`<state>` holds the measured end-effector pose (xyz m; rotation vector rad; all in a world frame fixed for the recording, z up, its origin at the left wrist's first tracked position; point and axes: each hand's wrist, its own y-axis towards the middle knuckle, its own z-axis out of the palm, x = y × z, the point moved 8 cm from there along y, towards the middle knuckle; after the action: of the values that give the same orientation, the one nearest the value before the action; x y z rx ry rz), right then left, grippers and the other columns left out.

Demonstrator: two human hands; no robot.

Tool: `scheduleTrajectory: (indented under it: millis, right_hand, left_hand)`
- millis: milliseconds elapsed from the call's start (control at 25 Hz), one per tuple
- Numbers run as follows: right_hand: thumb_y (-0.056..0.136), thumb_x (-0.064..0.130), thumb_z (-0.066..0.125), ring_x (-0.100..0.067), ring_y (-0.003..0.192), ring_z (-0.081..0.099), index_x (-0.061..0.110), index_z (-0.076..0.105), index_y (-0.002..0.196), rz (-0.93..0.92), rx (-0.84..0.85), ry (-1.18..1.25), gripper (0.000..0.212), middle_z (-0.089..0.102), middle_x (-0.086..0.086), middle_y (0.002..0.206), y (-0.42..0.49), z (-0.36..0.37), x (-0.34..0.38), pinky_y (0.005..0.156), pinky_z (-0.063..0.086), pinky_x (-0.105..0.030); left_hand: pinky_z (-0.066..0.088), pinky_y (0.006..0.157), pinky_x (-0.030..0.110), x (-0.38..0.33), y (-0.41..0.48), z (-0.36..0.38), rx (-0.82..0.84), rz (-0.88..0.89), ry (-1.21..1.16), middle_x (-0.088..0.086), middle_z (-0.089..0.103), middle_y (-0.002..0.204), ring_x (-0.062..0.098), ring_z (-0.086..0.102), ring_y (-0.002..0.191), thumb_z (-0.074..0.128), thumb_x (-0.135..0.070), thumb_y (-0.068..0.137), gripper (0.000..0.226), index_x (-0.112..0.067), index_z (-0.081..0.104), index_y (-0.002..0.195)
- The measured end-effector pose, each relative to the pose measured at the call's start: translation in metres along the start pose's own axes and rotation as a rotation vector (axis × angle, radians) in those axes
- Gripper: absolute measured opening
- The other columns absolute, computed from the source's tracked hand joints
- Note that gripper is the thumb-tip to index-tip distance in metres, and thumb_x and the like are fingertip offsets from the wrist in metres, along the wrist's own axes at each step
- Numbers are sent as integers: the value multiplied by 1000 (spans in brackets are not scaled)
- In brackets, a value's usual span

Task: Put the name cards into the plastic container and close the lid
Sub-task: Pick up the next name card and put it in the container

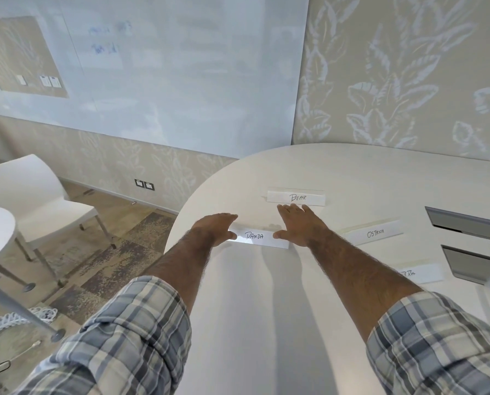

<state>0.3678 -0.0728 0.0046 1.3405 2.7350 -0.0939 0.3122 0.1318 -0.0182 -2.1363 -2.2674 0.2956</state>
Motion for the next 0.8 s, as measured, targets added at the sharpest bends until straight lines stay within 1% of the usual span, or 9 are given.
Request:
scheduleTrajectory:
  millis: [80,160,320,360,440,520,680,800]
  right_hand:
    - [93,57,51,-26,140,35,7,28,149,-12,13,17,78,43,-9,149,4,6,2,117,23,-44]
    - [91,57,54,-26,134,42,8,35,143,-19,22,27,74,50,-9,143,8,10,4,113,28,-43]
    - [91,51,56,-28,120,55,13,51,130,4,72,67,55,60,-7,128,10,18,6,101,40,-38]
    - [91,49,57,-28,119,56,15,54,129,15,79,84,51,61,-6,127,10,20,5,98,43,-38]
    - [90,44,58,-26,117,59,18,57,128,30,89,108,45,63,-4,127,10,22,5,95,47,-37]
    - [90,42,59,-26,116,60,18,59,126,38,90,117,43,64,-3,125,10,21,4,95,48,-38]
    - [89,40,62,-27,112,61,16,61,120,46,74,107,39,65,-4,121,8,18,2,94,49,-39]
    - [88,39,65,-27,110,62,16,62,118,44,64,108,38,65,-4,120,4,17,-1,92,49,-37]
  left_hand:
    - [31,116,41,3,3,4,12,-8,-20,-11,28,161,15,29,148,54,-44,98,66,-32,26,156]
    - [36,112,41,2,6,4,-10,0,-20,-10,35,158,16,36,143,57,-44,96,63,-32,34,153]
    - [41,107,42,-3,10,3,-13,10,-40,-11,44,150,17,44,136,60,-43,94,56,-34,44,146]
    - [43,103,41,-4,11,3,-11,10,-44,-9,49,146,18,48,131,61,-42,92,52,-34,48,142]
    - [48,92,37,-7,12,1,-22,9,-56,-6,59,131,19,57,116,64,-40,90,42,-32,56,130]
    - [48,85,34,-10,12,-2,-25,10,-64,-6,62,123,20,59,109,66,-38,88,39,-31,59,126]
    - [44,83,33,-14,9,-4,-11,4,-56,-7,60,127,19,57,114,68,-36,87,46,-30,58,131]
    - [42,81,31,-19,8,-7,-6,4,-48,-7,60,129,19,57,116,69,-34,86,47,-30,59,132]
